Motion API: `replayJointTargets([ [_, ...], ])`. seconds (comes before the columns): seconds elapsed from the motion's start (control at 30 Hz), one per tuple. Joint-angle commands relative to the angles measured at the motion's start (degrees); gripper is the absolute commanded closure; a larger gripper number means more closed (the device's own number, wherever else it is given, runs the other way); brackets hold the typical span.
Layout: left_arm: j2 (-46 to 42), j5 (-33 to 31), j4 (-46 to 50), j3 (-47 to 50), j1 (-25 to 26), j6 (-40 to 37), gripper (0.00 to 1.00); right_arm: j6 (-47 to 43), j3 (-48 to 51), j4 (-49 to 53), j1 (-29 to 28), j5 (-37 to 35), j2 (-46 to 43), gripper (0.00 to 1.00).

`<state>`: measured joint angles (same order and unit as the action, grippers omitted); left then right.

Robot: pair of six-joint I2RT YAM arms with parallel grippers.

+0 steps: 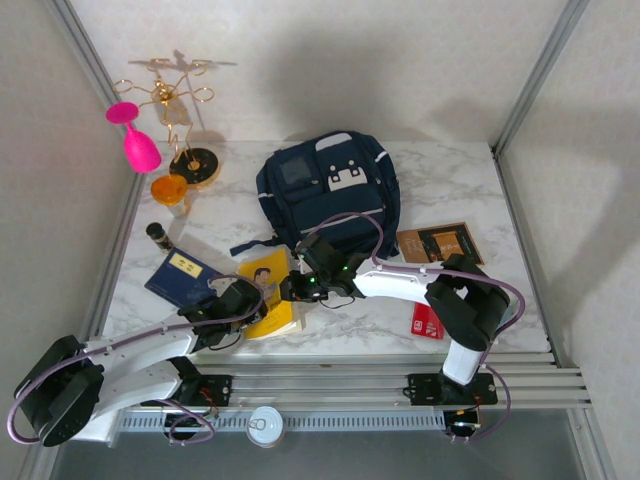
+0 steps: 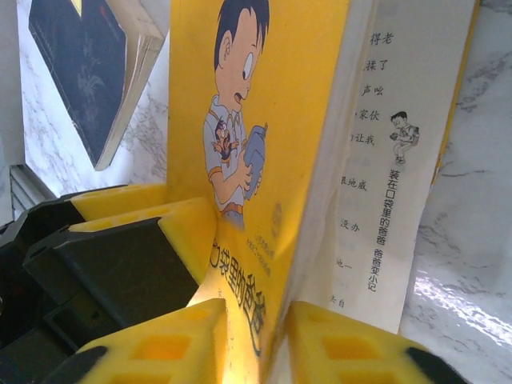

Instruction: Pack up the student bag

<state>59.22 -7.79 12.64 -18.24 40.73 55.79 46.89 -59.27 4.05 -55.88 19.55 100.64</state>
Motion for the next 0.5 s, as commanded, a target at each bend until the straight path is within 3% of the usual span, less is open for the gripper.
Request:
replayJointTargets([
  [0.0,0.98,-0.83,0.32,2.16,-0.04,2.01,0.44,-0.77,-0.23,-2.19,-0.49,0.78,-1.69,0.82],
  [0.2,1.69,-0.78,0.45,0.24,-0.04,1.60,0.43,-1.16,0.39,-4.26,-0.51,1.87,-2.35,1.00],
  [0.47,-0.19,-2.28,3.87,-2.70,-0.21,0.50,0.36,-1.76,-0.19,-5.98,-0.52,2.04,-5.56,1.00],
])
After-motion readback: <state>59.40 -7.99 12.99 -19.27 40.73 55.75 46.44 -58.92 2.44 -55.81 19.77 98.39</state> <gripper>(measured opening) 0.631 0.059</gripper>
